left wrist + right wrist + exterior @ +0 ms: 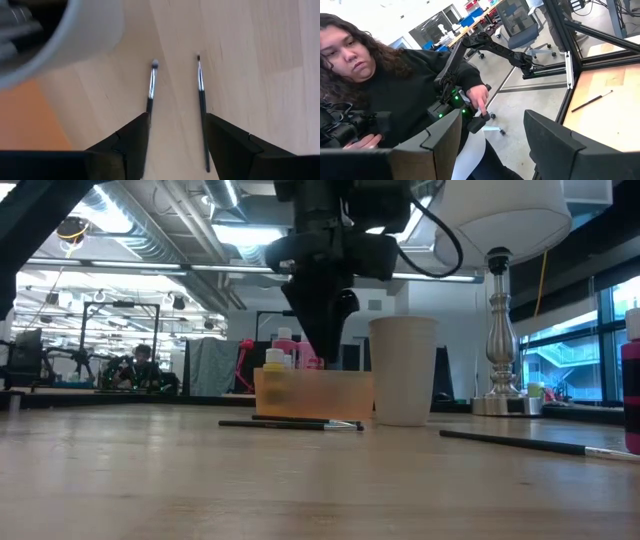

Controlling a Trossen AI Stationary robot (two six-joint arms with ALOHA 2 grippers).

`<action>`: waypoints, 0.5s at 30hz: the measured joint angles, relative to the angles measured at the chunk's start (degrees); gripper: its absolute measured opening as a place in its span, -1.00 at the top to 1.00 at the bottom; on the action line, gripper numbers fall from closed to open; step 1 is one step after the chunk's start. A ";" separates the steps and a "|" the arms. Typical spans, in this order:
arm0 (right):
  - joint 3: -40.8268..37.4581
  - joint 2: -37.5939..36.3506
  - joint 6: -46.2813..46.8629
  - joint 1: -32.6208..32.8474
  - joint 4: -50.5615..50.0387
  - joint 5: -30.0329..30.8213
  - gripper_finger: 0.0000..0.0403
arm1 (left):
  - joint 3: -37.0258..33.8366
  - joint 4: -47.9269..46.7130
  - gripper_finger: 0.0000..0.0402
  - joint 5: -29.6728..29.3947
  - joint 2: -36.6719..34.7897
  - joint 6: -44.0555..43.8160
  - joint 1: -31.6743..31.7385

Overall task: Pick & Place Paint Supplies
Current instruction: Put the small pink paint bottle into the orange bin

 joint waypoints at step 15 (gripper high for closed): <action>0.02 -0.02 -0.02 0.00 -1.25 -1.99 -0.09 | -0.02 -6.59 0.08 2.33 0.00 -8.61 -0.32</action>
